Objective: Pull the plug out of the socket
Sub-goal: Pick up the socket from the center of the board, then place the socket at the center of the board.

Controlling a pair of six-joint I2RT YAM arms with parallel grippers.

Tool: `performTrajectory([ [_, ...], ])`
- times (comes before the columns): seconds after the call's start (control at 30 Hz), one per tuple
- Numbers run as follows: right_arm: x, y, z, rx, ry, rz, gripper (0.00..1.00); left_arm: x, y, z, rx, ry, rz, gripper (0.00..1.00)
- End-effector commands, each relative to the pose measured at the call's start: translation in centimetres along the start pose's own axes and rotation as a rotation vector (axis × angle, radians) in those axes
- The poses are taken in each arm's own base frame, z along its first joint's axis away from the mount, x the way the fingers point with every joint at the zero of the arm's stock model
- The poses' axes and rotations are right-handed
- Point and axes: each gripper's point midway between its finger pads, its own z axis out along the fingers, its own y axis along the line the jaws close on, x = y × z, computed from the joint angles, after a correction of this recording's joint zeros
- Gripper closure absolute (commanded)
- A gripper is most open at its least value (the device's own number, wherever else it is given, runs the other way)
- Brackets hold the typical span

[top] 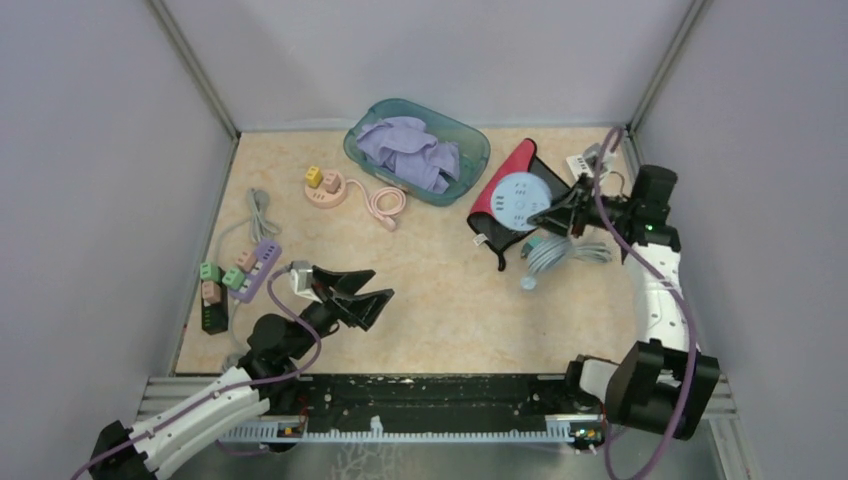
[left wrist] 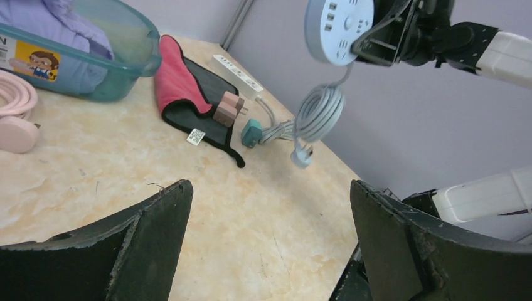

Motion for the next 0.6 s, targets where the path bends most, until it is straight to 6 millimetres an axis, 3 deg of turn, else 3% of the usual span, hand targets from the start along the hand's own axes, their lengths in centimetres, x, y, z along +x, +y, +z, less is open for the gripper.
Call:
performTrajectory([
  [0.0, -7.8, -0.1, -4.1, 0.033, -0.118, -0.134, 1.0, 2.1, 1.8, -0.7, -0.057, 0.06, 0.029, 0.0],
  [0.17, -11.0, -4.6, -7.2, 0.247, -0.162, -0.113, 1.0, 2.5, 1.9, -0.9, -0.056, 0.073, 0.025, 0.0],
  [0.37, -13.2, -9.4, -8.5, 0.408, -0.18, -0.089, 1.0, 2.6, 1.8, -1.1, -0.051, 0.077, -0.002, 0.0],
  [0.57, -13.8, -13.1, -8.8, 0.47, -0.227, -0.014, 1.0, 2.3, 1.1, -0.9, -0.034, 0.082, -0.021, 0.0],
])
